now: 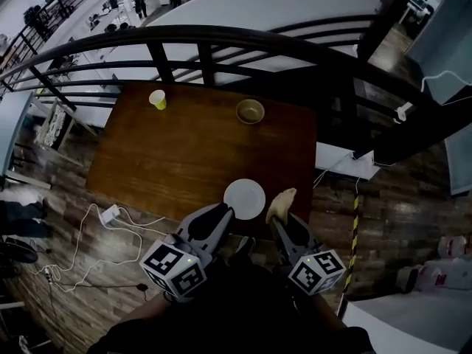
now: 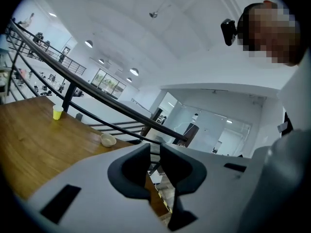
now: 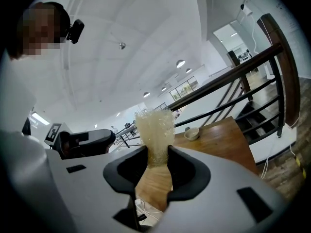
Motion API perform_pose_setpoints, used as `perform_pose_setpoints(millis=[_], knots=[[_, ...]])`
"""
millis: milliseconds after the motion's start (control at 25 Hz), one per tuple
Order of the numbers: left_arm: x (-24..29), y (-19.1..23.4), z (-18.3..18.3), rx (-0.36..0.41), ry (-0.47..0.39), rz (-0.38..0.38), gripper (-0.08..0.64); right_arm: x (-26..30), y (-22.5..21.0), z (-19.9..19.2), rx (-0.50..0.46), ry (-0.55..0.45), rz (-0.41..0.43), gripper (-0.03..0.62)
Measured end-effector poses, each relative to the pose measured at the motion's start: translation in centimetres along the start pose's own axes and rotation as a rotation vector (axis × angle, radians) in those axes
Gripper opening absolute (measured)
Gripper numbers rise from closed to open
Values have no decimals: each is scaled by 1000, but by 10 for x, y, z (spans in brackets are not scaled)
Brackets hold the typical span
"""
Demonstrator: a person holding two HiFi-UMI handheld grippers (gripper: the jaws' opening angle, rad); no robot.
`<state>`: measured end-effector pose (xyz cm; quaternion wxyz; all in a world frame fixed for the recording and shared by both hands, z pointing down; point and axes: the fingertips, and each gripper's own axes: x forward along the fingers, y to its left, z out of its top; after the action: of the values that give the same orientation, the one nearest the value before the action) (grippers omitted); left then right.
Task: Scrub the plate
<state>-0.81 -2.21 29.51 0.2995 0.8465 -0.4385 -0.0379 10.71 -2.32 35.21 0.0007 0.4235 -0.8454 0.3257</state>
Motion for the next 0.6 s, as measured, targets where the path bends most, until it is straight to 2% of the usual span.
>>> perform_pose_setpoints(millis=[120,320,480,600], knots=[[10,14,6,-28,-1,32,71,14,-20,3,-3,32,-10,135],[27,63,17,-26,13,93,71,51,-54,-4,7,71,-71,135],[44,95,11,-59,55,99,71,77,-69,-20,41,106,-103,135],[51,124,19,-76,52,116,71,98,-71,-32,55,146,-102,135]])
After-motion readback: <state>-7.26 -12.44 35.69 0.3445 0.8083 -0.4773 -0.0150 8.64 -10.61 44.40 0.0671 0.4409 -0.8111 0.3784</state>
